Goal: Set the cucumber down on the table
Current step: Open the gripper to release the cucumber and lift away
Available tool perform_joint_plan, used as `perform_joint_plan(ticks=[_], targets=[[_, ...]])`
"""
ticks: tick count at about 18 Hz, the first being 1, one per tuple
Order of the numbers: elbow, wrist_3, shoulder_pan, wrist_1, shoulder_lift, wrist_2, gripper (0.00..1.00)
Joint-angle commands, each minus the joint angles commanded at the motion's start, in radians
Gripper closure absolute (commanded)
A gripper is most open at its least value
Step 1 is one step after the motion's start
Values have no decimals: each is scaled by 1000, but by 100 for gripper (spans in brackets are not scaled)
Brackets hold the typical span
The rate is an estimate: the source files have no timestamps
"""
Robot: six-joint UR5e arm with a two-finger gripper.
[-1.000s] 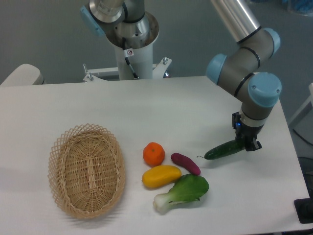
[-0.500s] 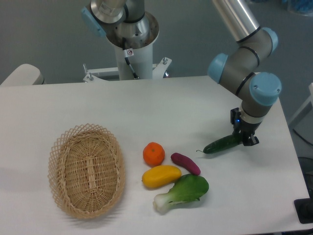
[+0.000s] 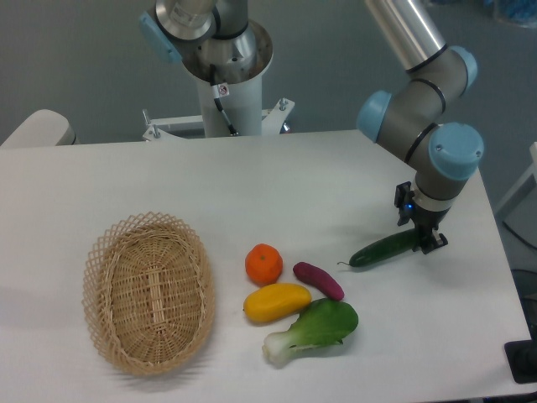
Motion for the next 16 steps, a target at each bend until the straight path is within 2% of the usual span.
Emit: perform_joint_plan(ticks=[3,8,11,13,16], targets=[[46,-27,-20,3,18,-8,0],[87,-118,-99,0,61,-9,0],[115,-253,-167,-12,78,-3,0],[133,-311,-210,-47,97,0,0],[178,-324,-248,-164,136,3,0]])
